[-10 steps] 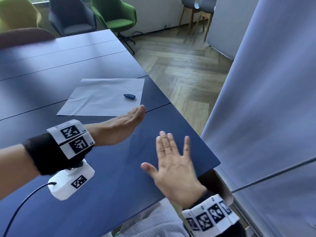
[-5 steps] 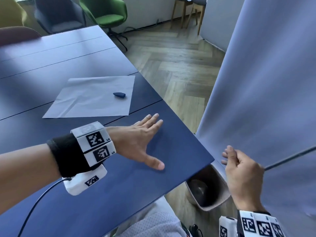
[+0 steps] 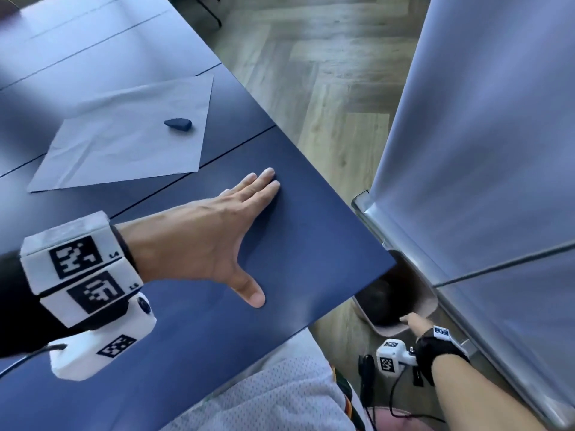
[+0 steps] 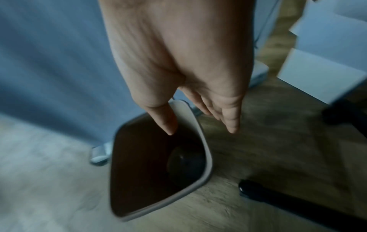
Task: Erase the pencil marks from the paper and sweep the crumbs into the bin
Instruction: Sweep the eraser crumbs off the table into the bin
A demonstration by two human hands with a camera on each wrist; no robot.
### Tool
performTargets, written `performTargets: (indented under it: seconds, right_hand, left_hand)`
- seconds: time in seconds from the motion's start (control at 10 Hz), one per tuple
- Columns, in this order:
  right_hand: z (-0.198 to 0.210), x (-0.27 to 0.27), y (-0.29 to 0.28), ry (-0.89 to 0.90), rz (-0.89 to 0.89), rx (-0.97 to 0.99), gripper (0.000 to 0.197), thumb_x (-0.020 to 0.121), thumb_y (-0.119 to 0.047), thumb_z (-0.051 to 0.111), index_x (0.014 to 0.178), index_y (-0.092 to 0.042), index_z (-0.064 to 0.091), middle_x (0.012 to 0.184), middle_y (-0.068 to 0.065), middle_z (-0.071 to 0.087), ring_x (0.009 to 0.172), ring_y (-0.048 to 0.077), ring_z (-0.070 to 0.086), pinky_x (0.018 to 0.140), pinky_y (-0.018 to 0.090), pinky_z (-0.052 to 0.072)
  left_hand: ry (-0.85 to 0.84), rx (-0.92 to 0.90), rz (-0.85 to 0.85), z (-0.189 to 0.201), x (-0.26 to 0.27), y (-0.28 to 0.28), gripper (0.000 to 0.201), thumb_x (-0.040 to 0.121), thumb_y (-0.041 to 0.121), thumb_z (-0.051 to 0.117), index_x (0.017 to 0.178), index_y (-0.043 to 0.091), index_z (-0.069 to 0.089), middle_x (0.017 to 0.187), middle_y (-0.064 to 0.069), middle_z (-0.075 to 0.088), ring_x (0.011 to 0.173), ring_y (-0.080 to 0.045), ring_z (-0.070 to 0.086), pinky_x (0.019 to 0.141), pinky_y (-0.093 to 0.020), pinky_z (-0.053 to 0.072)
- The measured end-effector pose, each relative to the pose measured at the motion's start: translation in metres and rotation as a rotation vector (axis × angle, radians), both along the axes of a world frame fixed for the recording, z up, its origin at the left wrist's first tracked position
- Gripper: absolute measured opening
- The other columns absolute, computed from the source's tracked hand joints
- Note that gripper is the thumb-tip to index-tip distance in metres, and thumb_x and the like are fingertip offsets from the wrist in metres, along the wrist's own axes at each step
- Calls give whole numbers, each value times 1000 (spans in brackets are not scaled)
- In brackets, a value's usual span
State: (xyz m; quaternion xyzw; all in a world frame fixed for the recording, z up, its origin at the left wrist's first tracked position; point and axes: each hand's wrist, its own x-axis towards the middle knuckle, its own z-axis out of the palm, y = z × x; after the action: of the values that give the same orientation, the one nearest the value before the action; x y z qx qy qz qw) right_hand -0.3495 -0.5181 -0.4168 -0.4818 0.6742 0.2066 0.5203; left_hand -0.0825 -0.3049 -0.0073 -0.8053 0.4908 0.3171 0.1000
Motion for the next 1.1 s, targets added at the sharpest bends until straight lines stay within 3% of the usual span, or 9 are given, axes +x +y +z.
performTargets:
  seconds: [0.1,0.2,0.3,0.4,0.5,0.6,0.7,0.8,1.1]
  right_hand:
    - [-103,-26,-13,21,-30,17,59,70,-37,66,117,-1,59,110,12,57,100,32,60,98,49,47]
    - [-109,-23,-7,30,-104,48,51,80,-33,63,118,0,56,97,11,51,95,33,58,97,50,48]
    - [-44,2,10,-27,-254,68,27,93,-21,56,104,2,52,79,12,47,80,31,58,76,40,52]
    - [-51,2,15,-52,-423,68,12,96,-12,51,94,-1,48,70,12,44,60,23,50,45,31,50]
    - [-75,-5,19,-223,-631,85,24,92,-11,59,112,-1,49,93,19,56,84,31,59,35,30,50]
    - [-76,10,11,-374,-707,67,21,87,-4,62,105,0,53,87,18,63,90,29,64,60,49,57]
    - [-8,44,-1,-490,-679,-25,20,84,4,61,77,-11,48,47,4,61,49,16,62,67,52,58]
    - [58,54,-10,-540,-641,-130,26,82,6,60,70,-13,45,36,-1,54,35,11,55,41,28,53]
    - [259,7,70,-873,-560,-434,28,83,4,62,65,-12,48,50,2,54,45,11,54,49,27,54]
  left_hand:
    - [-2,-8,3,-4,4,-1,154,32,86,64,145,38,-29,147,31,-38,125,22,-33,86,10,-15]
    - [14,-15,16,-9,4,-4,151,25,89,59,137,45,-31,142,36,-39,124,24,-33,84,12,-12]
    - [21,-14,36,-11,5,-6,150,21,84,66,130,49,-30,136,42,-39,120,28,-34,82,13,-12]
    - [22,-33,25,-12,6,-7,150,16,90,63,127,52,-30,135,43,-38,121,28,-32,84,12,-13]
    - [29,-51,26,-13,6,-6,150,20,88,64,133,49,-27,140,40,-36,124,26,-31,86,11,-13]
    - [50,-85,4,-14,5,-3,150,23,90,60,137,47,-26,146,35,-33,128,22,-29,92,8,-13]
    - [72,-124,-2,-13,6,1,154,28,85,66,145,40,-22,148,32,-32,128,22,-30,95,6,-15]
    - [61,-137,-26,-11,7,5,151,38,81,71,149,35,-19,150,30,-30,130,20,-29,98,3,-16]
    - [-70,-30,-126,-9,6,14,114,71,90,15,144,19,-36,147,9,-47,133,1,-41,117,-25,-15]
